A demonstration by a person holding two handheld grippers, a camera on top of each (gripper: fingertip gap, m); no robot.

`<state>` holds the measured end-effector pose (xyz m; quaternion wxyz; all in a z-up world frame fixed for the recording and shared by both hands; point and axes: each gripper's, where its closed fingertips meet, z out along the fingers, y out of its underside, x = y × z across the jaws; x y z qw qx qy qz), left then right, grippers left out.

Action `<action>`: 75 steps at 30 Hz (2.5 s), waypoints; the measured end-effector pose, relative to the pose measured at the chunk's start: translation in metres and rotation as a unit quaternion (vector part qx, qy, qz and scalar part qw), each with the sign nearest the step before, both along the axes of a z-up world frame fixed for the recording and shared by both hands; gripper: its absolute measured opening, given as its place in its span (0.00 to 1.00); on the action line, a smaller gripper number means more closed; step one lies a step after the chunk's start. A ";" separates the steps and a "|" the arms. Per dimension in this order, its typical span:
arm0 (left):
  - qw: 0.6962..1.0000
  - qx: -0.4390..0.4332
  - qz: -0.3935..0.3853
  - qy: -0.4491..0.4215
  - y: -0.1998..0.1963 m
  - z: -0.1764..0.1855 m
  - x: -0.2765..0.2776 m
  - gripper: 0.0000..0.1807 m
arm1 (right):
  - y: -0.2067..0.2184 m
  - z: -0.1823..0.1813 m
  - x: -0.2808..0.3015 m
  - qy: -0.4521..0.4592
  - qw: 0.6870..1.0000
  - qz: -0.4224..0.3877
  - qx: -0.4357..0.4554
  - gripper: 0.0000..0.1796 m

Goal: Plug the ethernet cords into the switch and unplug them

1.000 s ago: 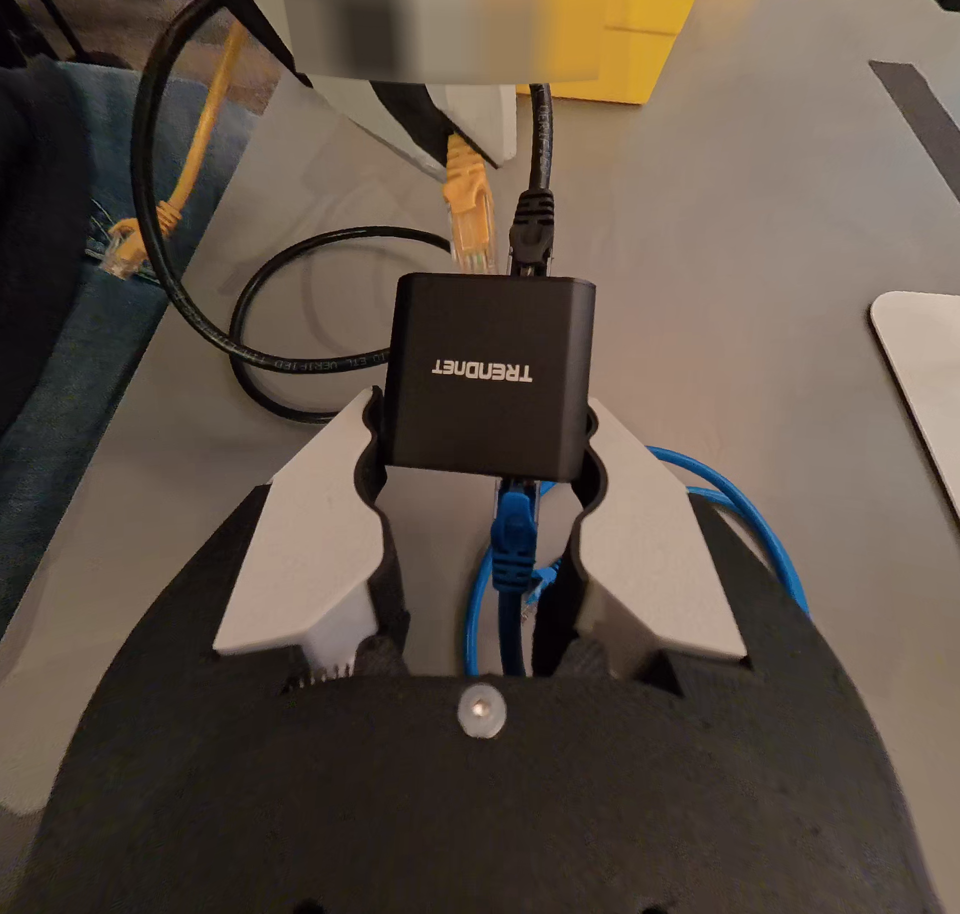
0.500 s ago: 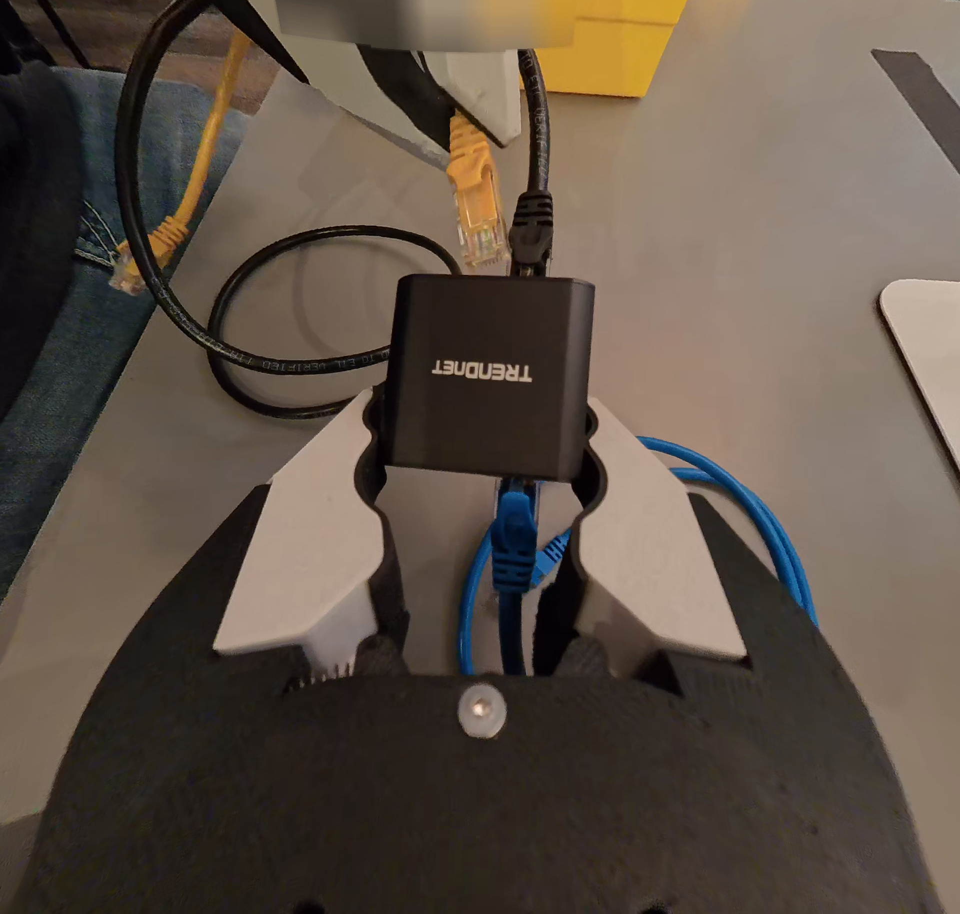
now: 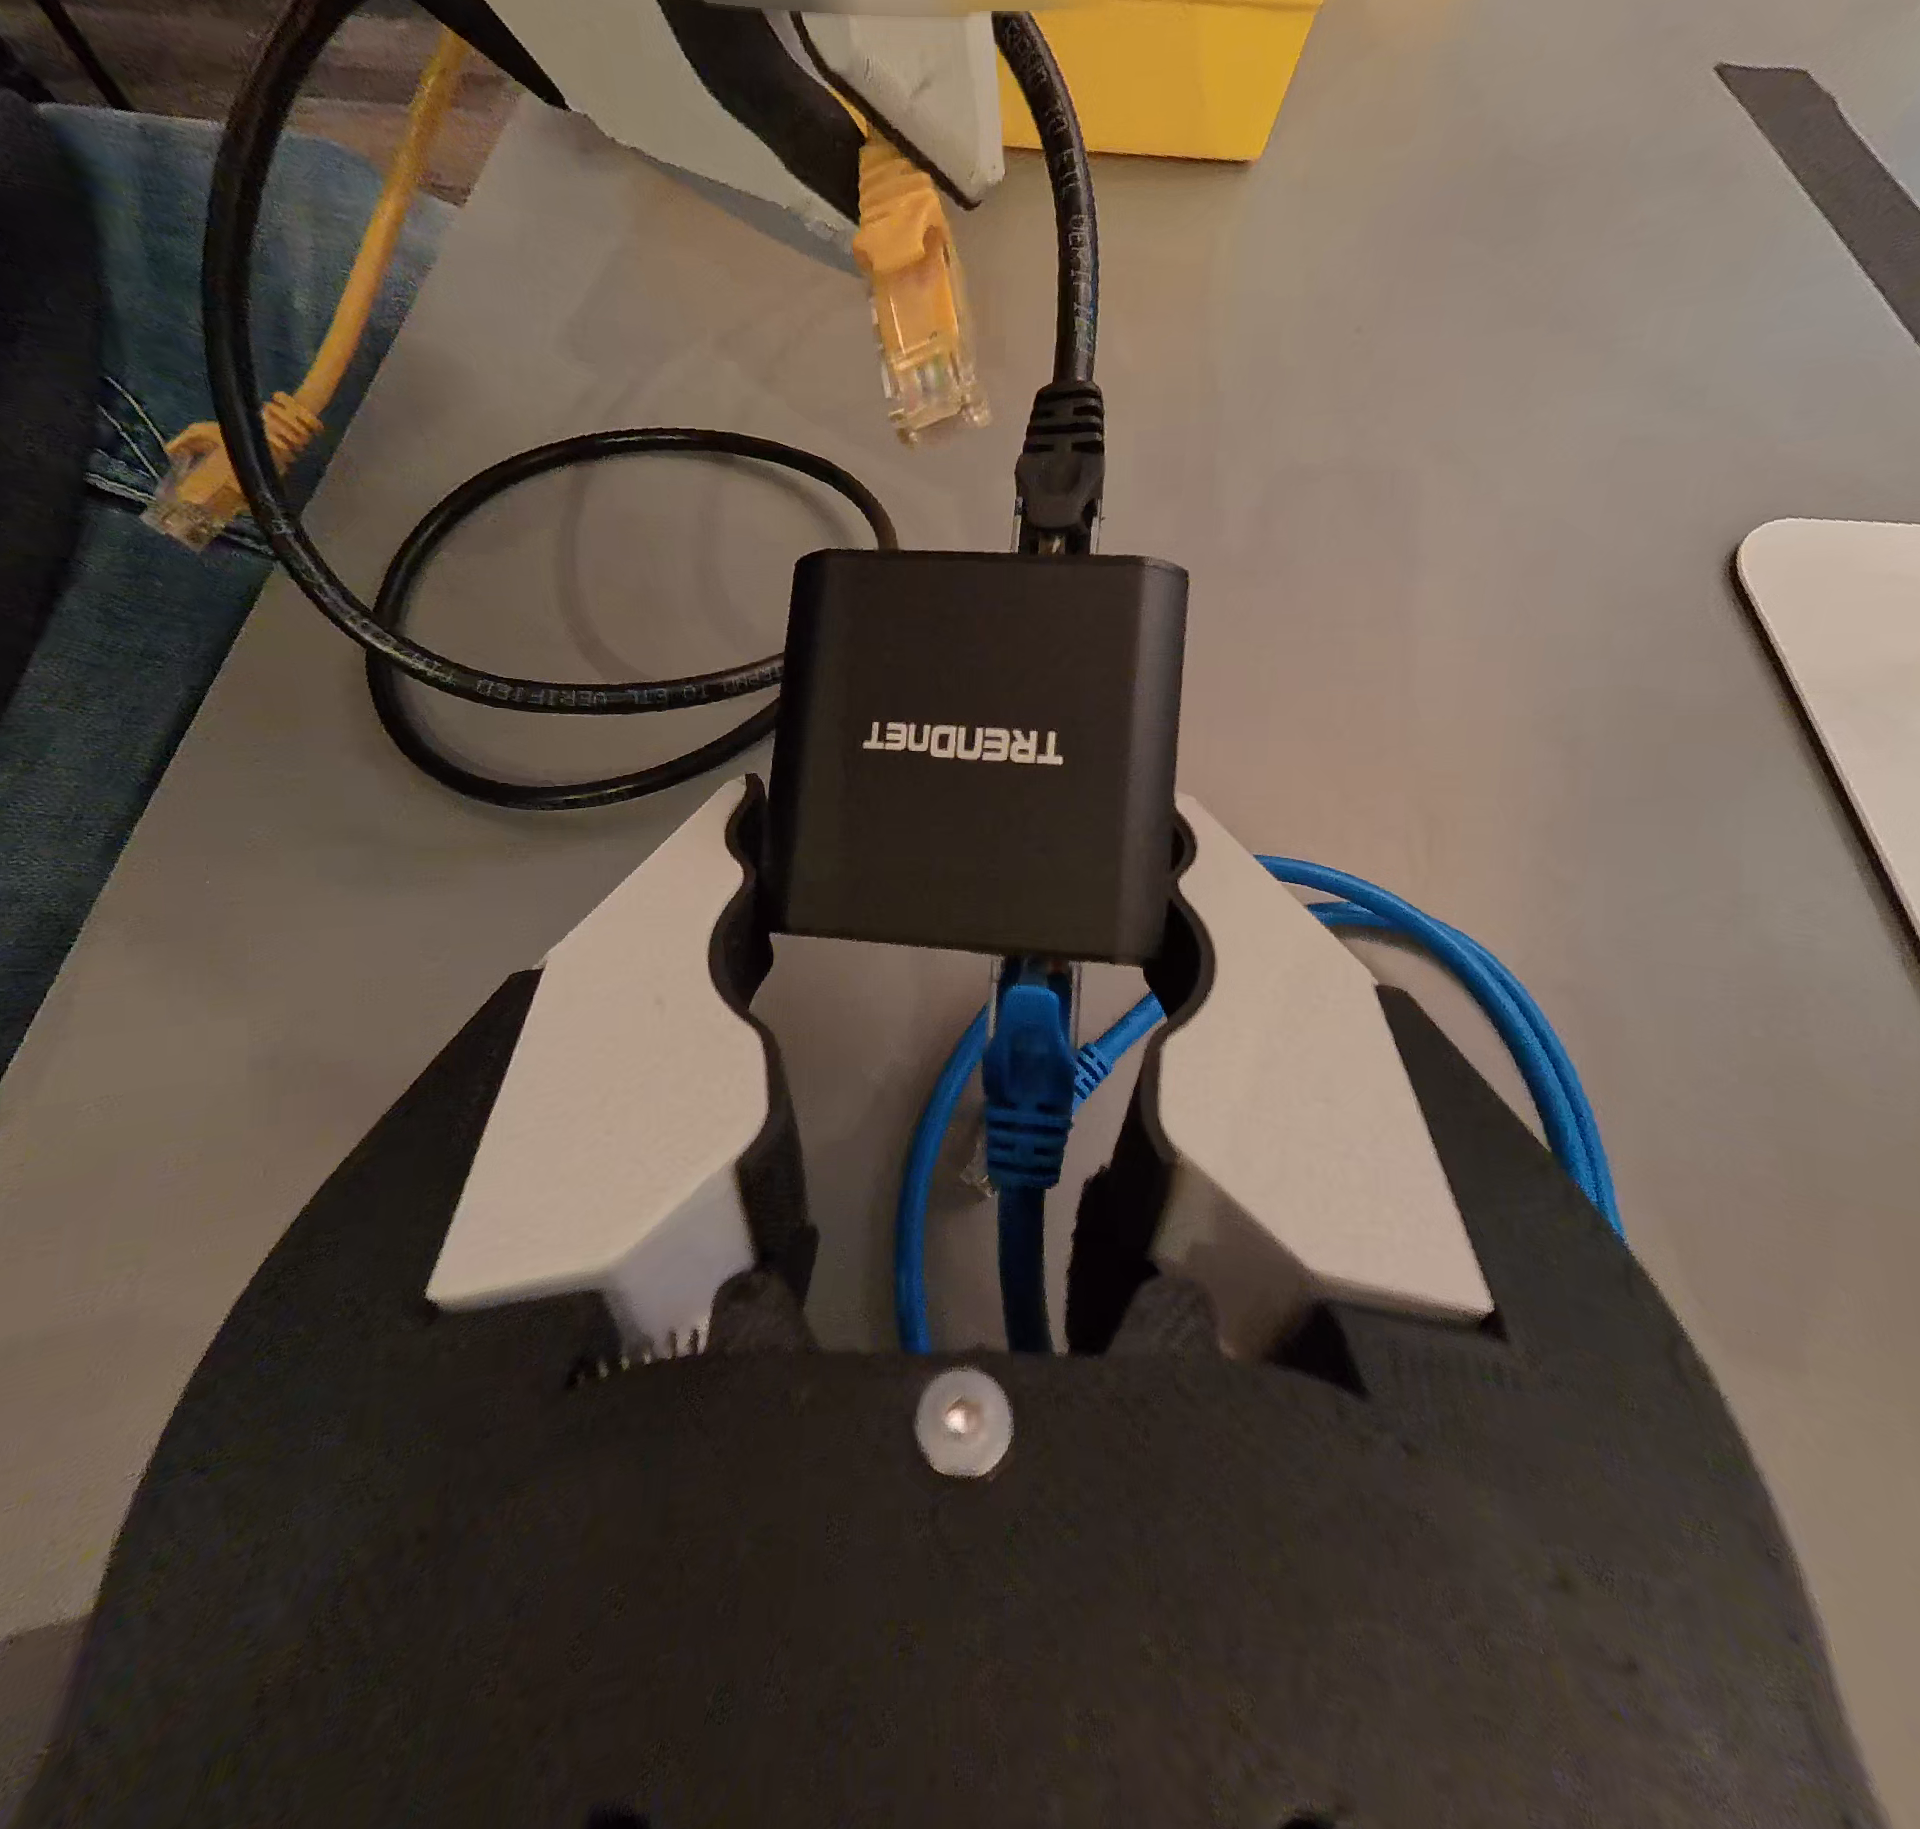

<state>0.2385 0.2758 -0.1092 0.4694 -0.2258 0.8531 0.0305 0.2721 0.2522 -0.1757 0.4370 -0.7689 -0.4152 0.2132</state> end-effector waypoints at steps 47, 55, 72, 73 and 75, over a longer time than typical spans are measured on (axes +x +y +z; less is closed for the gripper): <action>0.997 0.038 -0.034 0.057 -0.007 -0.016 0.003 0.05 | -0.007 0.005 -0.005 0.015 1.000 0.022 0.003 0.39; 0.996 0.046 -0.028 0.069 -0.007 -0.011 0.004 0.05 | -0.007 0.011 -0.005 0.018 0.999 0.022 0.019 0.39; 0.993 0.068 -0.027 0.096 -0.009 -0.010 0.001 0.05 | -0.008 0.015 -0.006 0.021 0.999 0.025 0.030 0.39; 0.993 0.068 -0.024 0.092 -0.010 -0.009 0.002 0.05 | -0.008 0.016 -0.005 0.020 0.999 0.024 0.031 0.39; 0.994 0.067 -0.019 0.082 -0.009 -0.007 0.004 0.05 | -0.008 0.017 -0.003 0.019 0.999 0.022 0.034 0.39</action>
